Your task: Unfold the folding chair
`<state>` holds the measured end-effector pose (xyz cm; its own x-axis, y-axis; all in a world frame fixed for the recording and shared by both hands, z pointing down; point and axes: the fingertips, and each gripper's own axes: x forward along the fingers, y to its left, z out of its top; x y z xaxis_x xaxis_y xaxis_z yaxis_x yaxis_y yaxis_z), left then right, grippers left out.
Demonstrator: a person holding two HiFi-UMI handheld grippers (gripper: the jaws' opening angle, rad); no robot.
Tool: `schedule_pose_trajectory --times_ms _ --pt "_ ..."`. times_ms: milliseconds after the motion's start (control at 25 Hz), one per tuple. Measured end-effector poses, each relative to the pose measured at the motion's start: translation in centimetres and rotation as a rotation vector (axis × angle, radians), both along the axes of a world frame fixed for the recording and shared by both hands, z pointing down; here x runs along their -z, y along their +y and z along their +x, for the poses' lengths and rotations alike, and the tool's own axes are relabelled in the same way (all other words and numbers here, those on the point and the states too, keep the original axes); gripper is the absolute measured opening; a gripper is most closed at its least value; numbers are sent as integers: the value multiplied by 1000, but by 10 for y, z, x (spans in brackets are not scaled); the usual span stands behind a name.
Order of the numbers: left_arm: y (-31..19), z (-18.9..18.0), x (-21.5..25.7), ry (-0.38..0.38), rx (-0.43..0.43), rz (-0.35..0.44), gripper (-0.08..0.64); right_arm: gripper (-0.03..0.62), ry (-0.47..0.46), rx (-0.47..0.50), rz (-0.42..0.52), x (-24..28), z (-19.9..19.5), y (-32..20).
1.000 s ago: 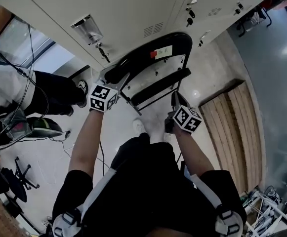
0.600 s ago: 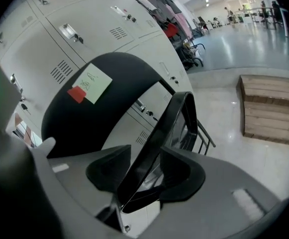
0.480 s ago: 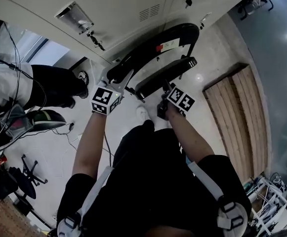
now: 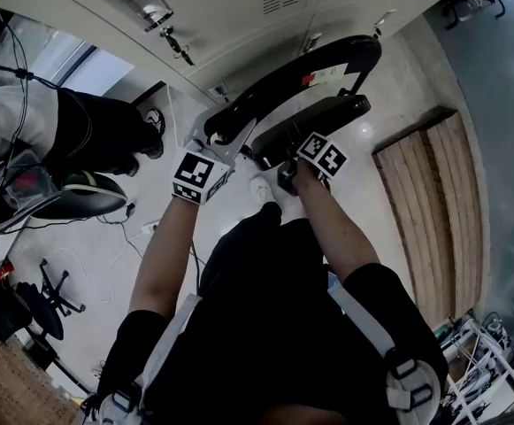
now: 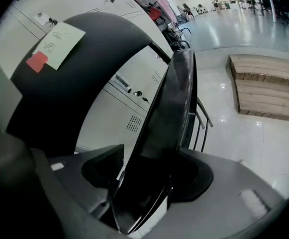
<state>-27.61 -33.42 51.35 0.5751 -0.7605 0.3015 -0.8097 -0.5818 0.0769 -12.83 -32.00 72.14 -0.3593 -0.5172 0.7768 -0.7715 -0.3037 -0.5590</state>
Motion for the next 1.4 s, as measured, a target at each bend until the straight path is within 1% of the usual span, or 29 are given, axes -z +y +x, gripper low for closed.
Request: schedule_pose_trajectory --times_ms 80,160,320,400,600,760,960,1040,1160,1280,1400 --pt "4 4 1 -8 -12 8 161 248 1 25 -14 -5 0 -2" --pt "6 5 1 -11 -19 8 160 215 -18 52 -9 -7 -1 -1" --pt "13 7 -3 -8 -28 -9 159 195 -78 38 -18 -9 5 14" --pt "15 8 -4 -11 -30 -9 160 190 -112 25 -34 -13 15 28" --pt "26 18 -11 4 -21 -38 160 189 -191 -18 -77 -27 56 77" --pt "39 32 -9 -3 -36 -16 158 187 -242 -20 -63 -32 75 95" --pt "49 49 -6 -18 -48 13 158 184 -259 -30 -19 -32 89 104" --pt "48 60 -3 -28 -58 23 160 184 -274 -34 -11 -32 99 105" --pt "52 73 -3 -39 -66 30 160 184 -304 -53 8 -38 119 121" --pt "56 80 -6 -23 -76 38 160 190 -313 -89 2 -52 134 135" --pt "60 83 -6 17 -108 19 151 192 -309 -121 -20 -58 139 144"
